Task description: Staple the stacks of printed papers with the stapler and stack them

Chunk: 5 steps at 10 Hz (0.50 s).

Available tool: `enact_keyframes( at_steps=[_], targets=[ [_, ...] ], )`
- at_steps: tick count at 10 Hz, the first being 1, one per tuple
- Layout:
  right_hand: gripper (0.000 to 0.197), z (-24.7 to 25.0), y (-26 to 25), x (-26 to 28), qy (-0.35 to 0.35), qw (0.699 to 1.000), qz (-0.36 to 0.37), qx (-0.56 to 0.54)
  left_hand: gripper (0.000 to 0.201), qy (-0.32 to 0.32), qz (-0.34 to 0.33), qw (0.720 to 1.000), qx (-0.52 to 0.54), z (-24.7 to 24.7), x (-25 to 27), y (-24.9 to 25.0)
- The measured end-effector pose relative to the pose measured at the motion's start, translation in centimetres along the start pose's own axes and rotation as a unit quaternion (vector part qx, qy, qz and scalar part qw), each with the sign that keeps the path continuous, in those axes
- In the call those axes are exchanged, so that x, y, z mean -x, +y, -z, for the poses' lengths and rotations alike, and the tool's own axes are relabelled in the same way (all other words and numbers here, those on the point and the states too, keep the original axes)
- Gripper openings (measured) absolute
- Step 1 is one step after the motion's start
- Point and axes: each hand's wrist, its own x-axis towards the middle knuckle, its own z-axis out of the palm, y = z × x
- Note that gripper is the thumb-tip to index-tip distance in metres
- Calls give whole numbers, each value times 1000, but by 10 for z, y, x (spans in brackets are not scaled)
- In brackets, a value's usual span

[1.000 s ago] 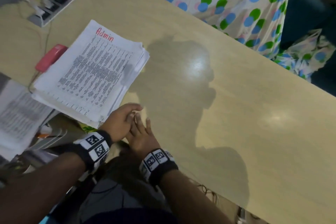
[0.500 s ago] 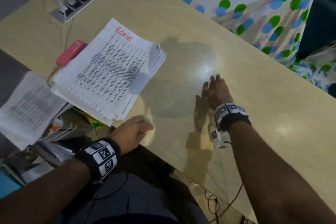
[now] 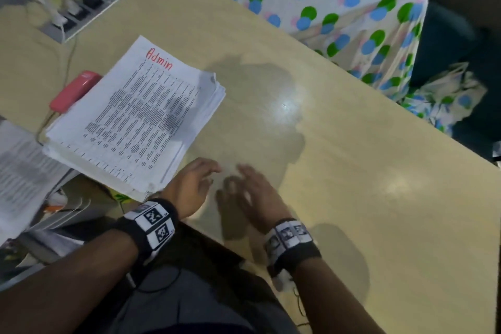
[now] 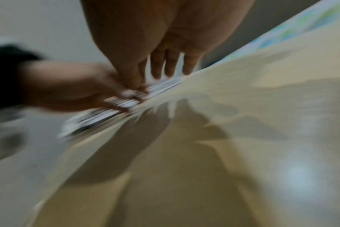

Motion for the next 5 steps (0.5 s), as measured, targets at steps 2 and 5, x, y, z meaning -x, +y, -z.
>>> enact_keyframes(
  at_steps=[2,5],
  targets=[
    [70,-14,8,22,-122,982,-110,90,44,20,-27,999,-21,-15,1,5],
    [24,-7,-49,44,-247,968,44,8,41,-90,15,995,31,-22,28,33]
  ],
)
